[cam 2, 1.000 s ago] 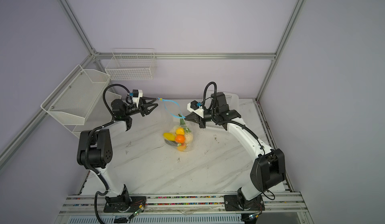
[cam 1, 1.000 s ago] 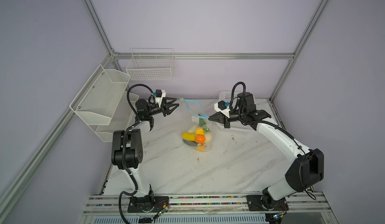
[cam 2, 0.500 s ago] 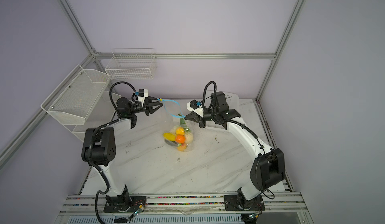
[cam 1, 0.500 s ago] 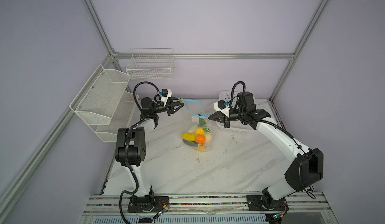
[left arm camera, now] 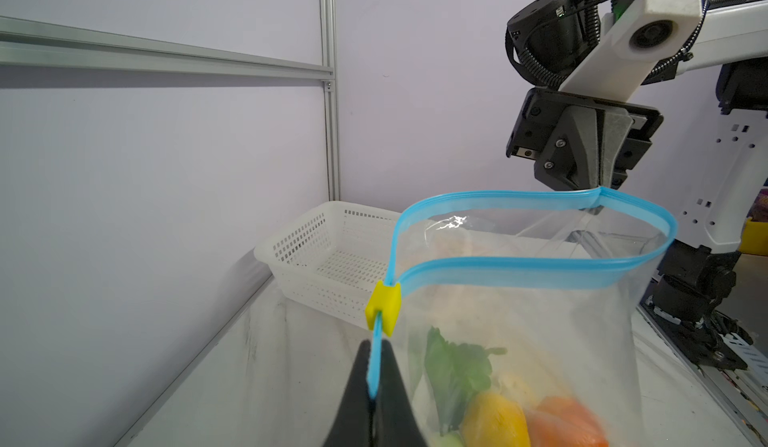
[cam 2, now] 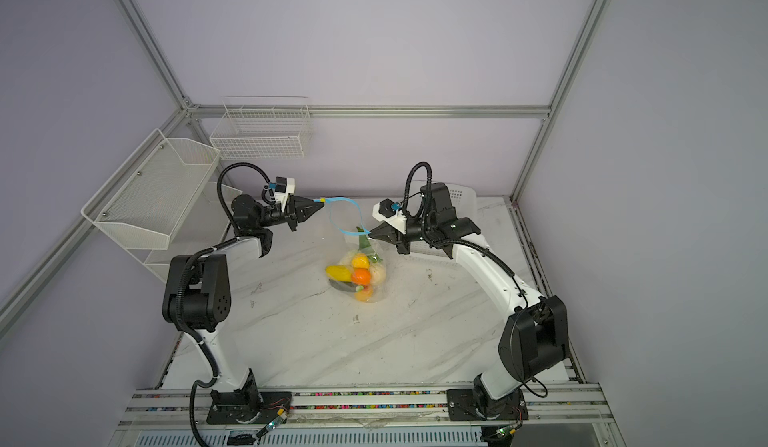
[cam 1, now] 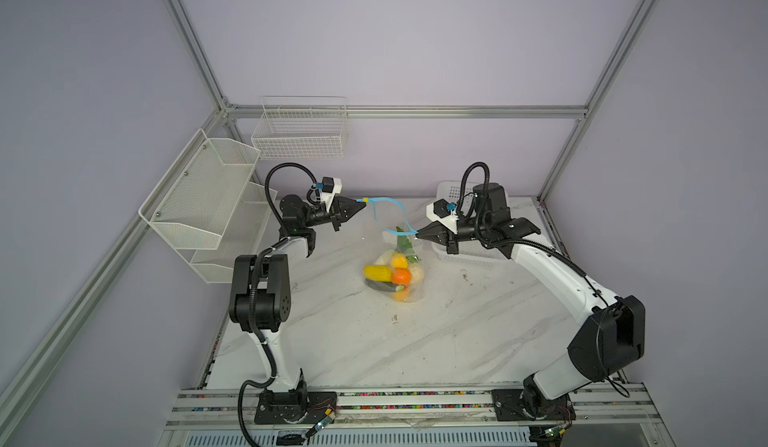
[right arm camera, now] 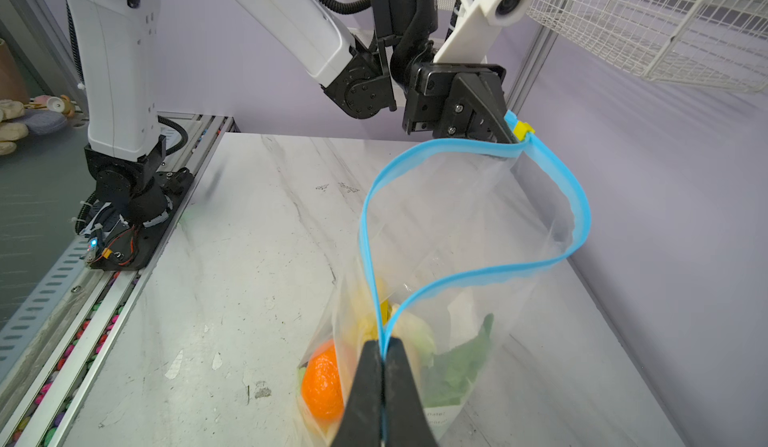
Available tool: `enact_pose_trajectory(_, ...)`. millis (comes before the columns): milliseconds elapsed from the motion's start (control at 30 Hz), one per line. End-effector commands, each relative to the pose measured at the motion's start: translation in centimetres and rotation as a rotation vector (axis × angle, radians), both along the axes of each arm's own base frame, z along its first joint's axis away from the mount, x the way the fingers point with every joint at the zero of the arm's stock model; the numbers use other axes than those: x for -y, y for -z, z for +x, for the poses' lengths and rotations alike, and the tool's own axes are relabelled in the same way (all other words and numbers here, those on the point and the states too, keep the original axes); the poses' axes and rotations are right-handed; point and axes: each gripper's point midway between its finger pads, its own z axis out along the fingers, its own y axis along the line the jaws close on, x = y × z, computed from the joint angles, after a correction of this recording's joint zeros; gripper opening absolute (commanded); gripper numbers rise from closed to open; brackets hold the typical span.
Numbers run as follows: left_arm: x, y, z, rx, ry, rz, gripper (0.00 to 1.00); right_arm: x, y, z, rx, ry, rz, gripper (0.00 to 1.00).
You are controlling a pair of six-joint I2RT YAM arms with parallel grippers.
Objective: Place the food in the zip-top bag and seal the zipper
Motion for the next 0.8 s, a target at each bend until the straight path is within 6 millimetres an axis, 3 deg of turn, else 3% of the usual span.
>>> enact_pose_trajectory(0,-0.9,-3.0,-1.6,0.072,-0.031,-0.004,0.00,0.2,-1.1,0.0,0.036,0.002,0.003,0.00)
enact_pose_trajectory(133,-2.1,-4.4,-2.5,0.061,-0.099,-0.024,0.00,0.6,-1.6,0.1,0.058,0.024,0.000,0.00)
enact_pose_trajectory(333,-2.3,-5.9,-4.9,0.022,-0.180,-0.026,0.00,0.9,-3.2,0.1,0.071,0.047,0.014,0.00)
enact_pose_trajectory(767,-2.4,-6.2,-14.1,-0.046,-0.364,-0.027,0.00,1.8,-6.7,-1.0,0.079,0.091,0.023,0.00)
